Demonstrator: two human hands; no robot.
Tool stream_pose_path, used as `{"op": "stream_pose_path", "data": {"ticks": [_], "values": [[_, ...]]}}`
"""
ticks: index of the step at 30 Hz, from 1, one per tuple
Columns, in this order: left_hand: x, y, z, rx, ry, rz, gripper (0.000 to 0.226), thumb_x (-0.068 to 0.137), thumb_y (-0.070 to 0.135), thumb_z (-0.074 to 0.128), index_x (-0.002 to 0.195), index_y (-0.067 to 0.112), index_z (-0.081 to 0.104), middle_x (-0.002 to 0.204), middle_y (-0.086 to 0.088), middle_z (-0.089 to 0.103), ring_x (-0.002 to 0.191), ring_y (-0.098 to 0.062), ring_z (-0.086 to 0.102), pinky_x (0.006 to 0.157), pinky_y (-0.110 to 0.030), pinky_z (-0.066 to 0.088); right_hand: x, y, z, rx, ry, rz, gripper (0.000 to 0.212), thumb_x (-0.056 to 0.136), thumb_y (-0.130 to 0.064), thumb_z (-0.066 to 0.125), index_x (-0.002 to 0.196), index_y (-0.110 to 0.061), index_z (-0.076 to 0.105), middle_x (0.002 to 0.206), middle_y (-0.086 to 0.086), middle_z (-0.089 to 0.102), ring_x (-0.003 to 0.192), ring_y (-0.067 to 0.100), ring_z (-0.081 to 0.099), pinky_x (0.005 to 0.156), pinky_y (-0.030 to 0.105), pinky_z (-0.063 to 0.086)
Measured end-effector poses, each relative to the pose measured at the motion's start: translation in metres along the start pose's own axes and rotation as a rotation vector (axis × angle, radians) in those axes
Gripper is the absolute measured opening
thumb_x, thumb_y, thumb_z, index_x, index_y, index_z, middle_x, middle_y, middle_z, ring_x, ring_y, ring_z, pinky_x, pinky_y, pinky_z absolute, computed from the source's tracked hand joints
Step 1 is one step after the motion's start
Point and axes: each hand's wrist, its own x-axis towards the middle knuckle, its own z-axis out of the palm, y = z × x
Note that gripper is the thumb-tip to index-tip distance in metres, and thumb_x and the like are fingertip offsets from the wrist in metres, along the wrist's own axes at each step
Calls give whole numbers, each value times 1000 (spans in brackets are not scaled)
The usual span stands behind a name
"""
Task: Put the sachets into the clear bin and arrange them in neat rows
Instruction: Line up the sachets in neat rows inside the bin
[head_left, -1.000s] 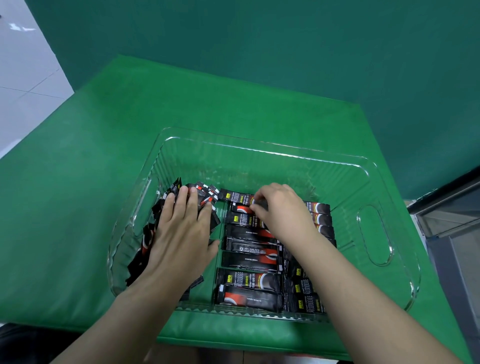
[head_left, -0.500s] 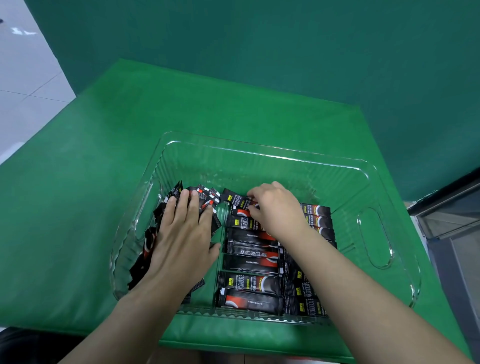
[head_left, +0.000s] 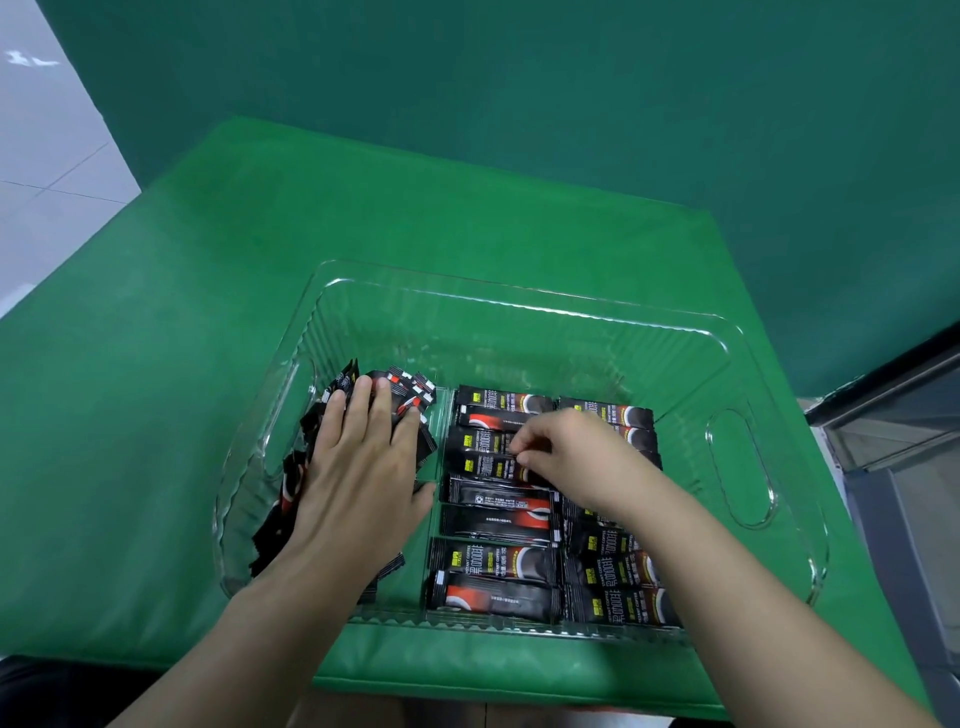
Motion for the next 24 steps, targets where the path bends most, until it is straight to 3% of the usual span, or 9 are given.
{"op": "stream_pose_path", "data": {"ticks": [4, 12, 24], "values": [[0, 0, -1, 10, -7, -2, 80, 68, 54, 75, 131, 7, 56, 140, -26, 45, 135, -38, 37, 113, -49, 16, -3, 0, 10, -113, 100, -76, 29, 88, -28, 64, 116, -21, 63, 117, -1, 60, 113, 19, 49, 93, 28, 38], [0, 0, 1, -9, -13, -3, 80, 67, 52, 77, 129, 6, 57, 139, -27, 45, 135, -39, 37, 113, -50, 18, -3, -1, 27, -240, 93, -218, 26, 90, -26, 61, 115, -22, 63, 115, -1, 60, 110, 19, 47, 93, 33, 41], [0, 0, 0, -7, 5, 2, 75, 69, 52, 74, 128, 8, 59, 140, -27, 45, 136, -39, 36, 113, -49, 16, 8, -4, 26, -68, 130, -246, 18, 87, -22, 65, 105, -19, 69, 108, -3, 65, 102, 18, 48, 92, 33, 41]]}}
